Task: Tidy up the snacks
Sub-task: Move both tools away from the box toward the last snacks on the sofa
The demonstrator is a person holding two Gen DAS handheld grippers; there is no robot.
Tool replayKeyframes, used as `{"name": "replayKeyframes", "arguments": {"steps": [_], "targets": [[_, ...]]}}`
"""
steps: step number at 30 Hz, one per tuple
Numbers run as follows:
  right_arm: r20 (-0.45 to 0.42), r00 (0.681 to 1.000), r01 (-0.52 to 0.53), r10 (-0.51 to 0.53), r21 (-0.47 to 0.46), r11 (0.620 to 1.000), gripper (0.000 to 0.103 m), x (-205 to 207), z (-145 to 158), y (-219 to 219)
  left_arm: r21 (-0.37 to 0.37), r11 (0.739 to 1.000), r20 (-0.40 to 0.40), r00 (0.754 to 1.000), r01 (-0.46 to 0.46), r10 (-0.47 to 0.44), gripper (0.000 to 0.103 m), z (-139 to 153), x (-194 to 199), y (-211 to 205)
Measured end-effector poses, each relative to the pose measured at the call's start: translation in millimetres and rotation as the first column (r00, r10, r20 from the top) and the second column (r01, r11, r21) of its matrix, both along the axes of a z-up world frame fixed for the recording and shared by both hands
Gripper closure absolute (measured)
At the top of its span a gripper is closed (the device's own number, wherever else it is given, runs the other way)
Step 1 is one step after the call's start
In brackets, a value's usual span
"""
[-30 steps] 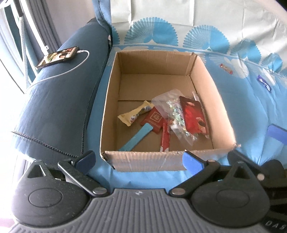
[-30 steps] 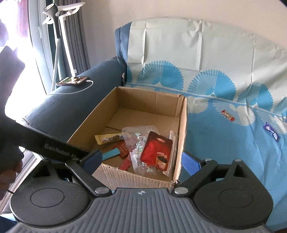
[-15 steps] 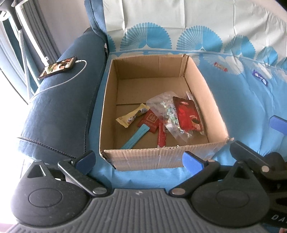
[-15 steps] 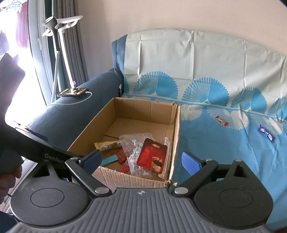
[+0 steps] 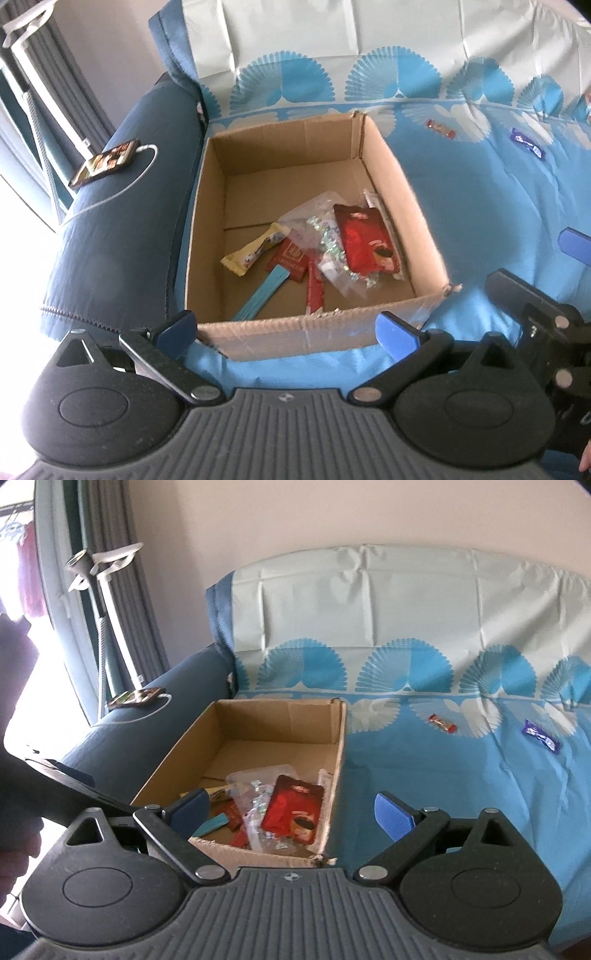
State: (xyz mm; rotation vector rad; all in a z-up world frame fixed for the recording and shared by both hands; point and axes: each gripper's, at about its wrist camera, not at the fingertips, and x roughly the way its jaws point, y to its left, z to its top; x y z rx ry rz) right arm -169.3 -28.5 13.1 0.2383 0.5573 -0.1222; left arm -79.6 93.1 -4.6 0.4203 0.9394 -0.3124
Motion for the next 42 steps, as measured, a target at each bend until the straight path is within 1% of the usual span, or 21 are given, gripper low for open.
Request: {"name": "replayKeyframes", "arguments": {"steps": [8, 14, 18, 22, 24, 26, 27, 29, 31, 33, 35, 36, 37, 39, 40, 42], "targets": [[0.019, 0.995, 0.098, -0.098, -0.005, 0.995, 0.006, -7, -6, -45, 0.004, 0.999, -0.009, 0.999, 0.045, -0.045, 0.0, 7, 7, -37], [0.018, 0.983, 0.185, -0.185, -0.044, 0.982, 0.005, -12, -12, -91, -0.038, 0.997, -0.056, 0.996, 0.071, -0.073, 0.0, 11, 25, -76], [0.005, 0.969, 0.248, -0.248, -0.044, 0.968, 0.005, -16, -21, -125, -0.046, 0.994, -0.073, 0.992, 0.097, -0.1, 0.0, 11, 38, -111], [-0.009, 0.952, 0.306, -0.307, -0.065, 0.95, 0.005, -15, -26, -163, -0.081, 0.99, -0.113, 0.986, 0.115, -0.123, 0.0, 11, 58, -151], [-0.011, 0.938, 0.346, -0.348, -0.069, 0.936, 0.005, -13, -27, -191, -0.113, 0.987, -0.14, 0.982, 0.114, -0.13, 0.0, 9, 74, -177], [-0.007, 0.923, 0.383, -0.384, -0.074, 0.921, 0.004, -11, -27, -220, -0.123, 0.987, -0.138, 0.983, 0.108, -0.125, 0.0, 4, 90, -203], [-0.004, 0.912, 0.408, -0.41, -0.084, 0.909, 0.004, -8, -28, -238, -0.116, 0.989, -0.133, 0.985, 0.096, -0.111, 0.0, 0, 101, -221], [-0.002, 0.895, 0.444, -0.447, -0.103, 0.89, 0.003, 1, -33, -269, -0.127, 0.988, -0.132, 0.985, 0.092, -0.109, 0.0, -8, 121, -252], [-0.019, 0.879, 0.471, -0.477, -0.129, 0.873, 0.003, 17, -44, -301, -0.133, 0.987, -0.152, 0.983, 0.086, -0.106, 0.0, -18, 144, -286], [-0.037, 0.884, 0.457, -0.466, -0.146, 0.878, 0.003, 37, -59, -328, -0.152, 0.985, -0.182, 0.977, 0.083, -0.111, 0.0, -32, 169, -320], [-0.07, 0.884, 0.443, -0.463, -0.193, 0.875, 0.001, 63, -79, -352, -0.195, 0.979, -0.222, 0.969, 0.063, -0.106, 0.0, -51, 206, -350], [-0.106, 0.89, 0.413, -0.443, -0.224, 0.883, 0.001, 81, -95, -367, -0.212, 0.976, -0.244, 0.965, 0.038, -0.091, 0.0, -62, 224, -363], [-0.139, 0.891, 0.39, -0.432, -0.251, 0.886, 0.001, 98, -110, -381, -0.22, 0.975, -0.264, 0.962, 0.013, -0.073, 0.0, -74, 240, -373], [-0.191, 0.872, 0.382, -0.451, -0.311, 0.87, 0.001, 129, -141, -405, -0.199, 0.98, -0.302, 0.953, -0.027, -0.035, 0.0, -99, 272, -396], [-0.218, 0.866, 0.375, -0.449, -0.309, 0.874, 0.001, 139, -154, -424, -0.176, 0.983, -0.316, 0.949, -0.045, -0.013, 0.0, -113, 288, -408], [-0.241, 0.857, 0.393, -0.455, -0.262, 0.881, 0.001, 155, -175, -461, -0.153, 0.986, -0.347, 0.938, -0.069, 0.012, 0.0, -135, 313, -426]]}}
